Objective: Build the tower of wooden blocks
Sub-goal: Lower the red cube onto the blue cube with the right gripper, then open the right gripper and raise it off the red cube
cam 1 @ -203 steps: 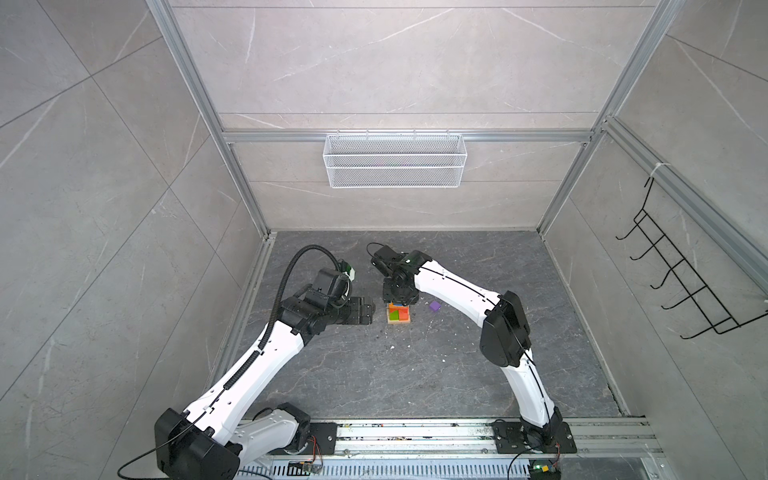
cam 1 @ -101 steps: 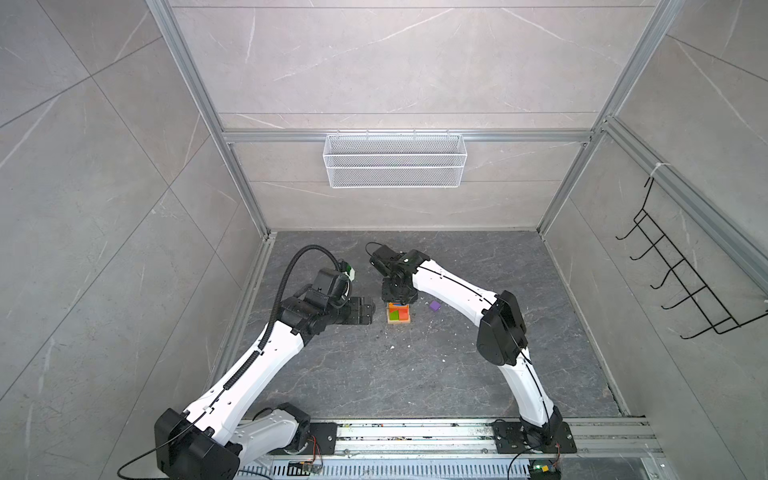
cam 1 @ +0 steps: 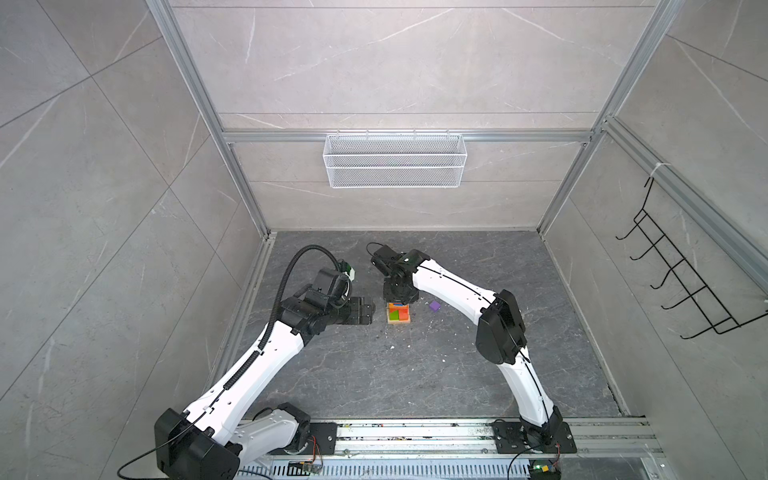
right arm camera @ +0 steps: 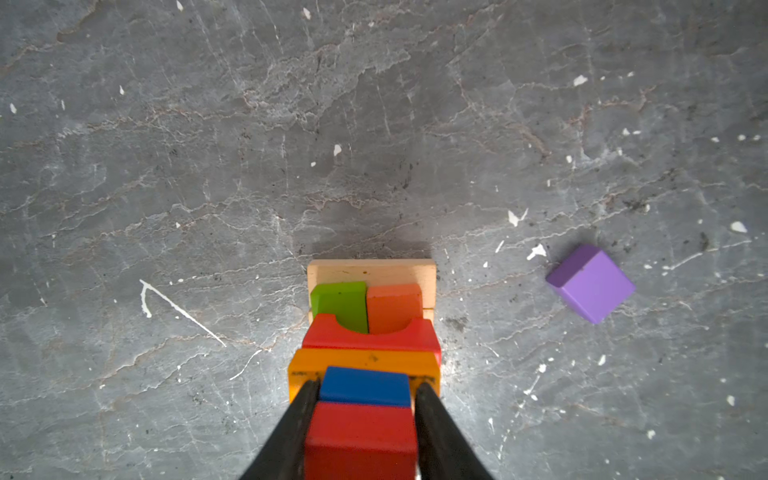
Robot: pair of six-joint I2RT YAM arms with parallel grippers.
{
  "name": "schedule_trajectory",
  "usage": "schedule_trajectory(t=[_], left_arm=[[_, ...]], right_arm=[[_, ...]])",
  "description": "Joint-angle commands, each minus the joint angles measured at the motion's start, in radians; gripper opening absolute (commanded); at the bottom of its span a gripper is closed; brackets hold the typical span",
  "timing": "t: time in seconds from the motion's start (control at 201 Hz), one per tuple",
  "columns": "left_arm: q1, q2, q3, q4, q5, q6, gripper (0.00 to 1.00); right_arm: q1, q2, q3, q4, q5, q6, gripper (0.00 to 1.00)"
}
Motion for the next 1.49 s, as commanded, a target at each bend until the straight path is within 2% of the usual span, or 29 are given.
schedule_trajectory(t=[0.0,0.737,1.001,1.304,1.394,1.454,1.488], left_arm=[[0.001,-0.01,-0.001,0.021,0.007,0.005,0.99],[0.002,-0.006,-0.006,0.023,0.003,0.004,0.99],[0.001,-0.007,-0.006,0.024,0.005,0.003,0.99],[0.001,0.0,-0.005,0.024,0.005,0.002,0.99],[0.002,0.0,-0.006,0.027,0.002,0.002,0.99],[0.002,0.001,-0.006,0.028,0.003,0.002,0.99],[0.002,0.004,-0.006,0.028,0.003,0.003,0.99]], right_arm=[[-0.003,0.017,0.017,-0.021,0.003,-0.017,0.12],[-0.001,0.006,-0.008,-0.004,-0.013,-0.028,0.07],[-0.002,-0.009,-0.019,0.009,-0.011,-0.038,0.22],[-0.002,-0.057,-0.027,0.029,-0.008,-0.072,0.32],[-0.001,-0.081,-0.033,0.035,-0.007,-0.085,0.4],[-0.002,-0.108,-0.057,0.061,-0.018,-0.089,0.41],[-0.002,-0.123,-0.072,0.074,-0.018,-0.093,0.45]])
